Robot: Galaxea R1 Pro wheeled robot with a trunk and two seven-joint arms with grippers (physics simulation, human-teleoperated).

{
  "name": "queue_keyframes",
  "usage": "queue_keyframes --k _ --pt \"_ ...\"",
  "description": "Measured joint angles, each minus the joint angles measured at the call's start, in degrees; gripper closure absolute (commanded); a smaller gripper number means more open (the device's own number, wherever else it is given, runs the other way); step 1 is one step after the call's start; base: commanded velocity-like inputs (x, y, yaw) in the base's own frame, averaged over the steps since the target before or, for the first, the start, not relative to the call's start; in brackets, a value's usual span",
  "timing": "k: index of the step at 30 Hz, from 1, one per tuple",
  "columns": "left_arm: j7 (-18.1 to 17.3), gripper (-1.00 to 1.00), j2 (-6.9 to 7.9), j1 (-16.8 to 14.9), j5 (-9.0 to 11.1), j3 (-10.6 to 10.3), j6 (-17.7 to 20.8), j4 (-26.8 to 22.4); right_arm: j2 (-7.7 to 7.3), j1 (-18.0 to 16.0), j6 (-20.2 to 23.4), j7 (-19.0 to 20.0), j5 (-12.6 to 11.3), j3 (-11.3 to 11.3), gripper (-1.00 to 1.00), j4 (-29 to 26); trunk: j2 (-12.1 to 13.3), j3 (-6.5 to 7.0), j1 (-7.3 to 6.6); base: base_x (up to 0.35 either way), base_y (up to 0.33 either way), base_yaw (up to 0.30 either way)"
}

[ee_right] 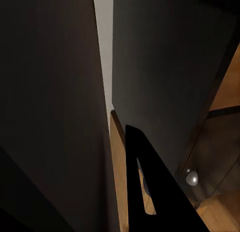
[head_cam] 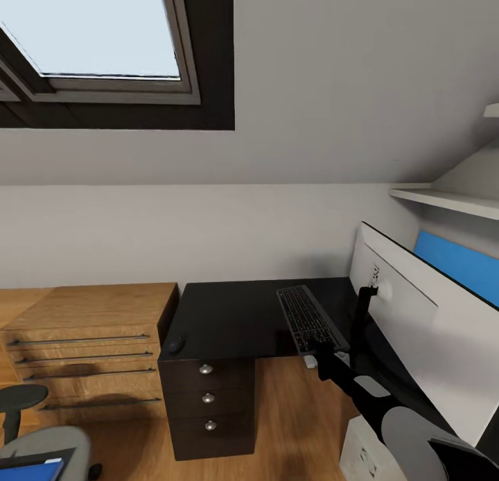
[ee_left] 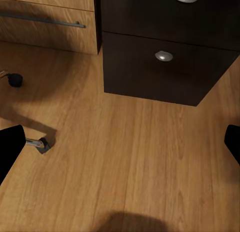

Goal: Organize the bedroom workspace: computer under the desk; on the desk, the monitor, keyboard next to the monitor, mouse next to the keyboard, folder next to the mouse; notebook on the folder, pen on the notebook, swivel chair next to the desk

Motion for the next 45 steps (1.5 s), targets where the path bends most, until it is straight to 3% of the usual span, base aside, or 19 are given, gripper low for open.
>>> queue_keyframes --k 26,45 --pt "0.05 -1.00 0.00 0.04 0.00 0.00 0.07 0.00 0.44 0.02 -0.10 -0.27 0.34 0.37 1.00 0.09 0.00 0.00 0.00 0.001 0.000 0.000" --pt "0.03 -1.00 0.00 0.01 0.00 0.02 0.00 0.00 0.79 0.02 -0.11 -0.15 0.35 0.28 1.00 0.08 0.00 0.00 0.00 0.127 0.000 0.000"
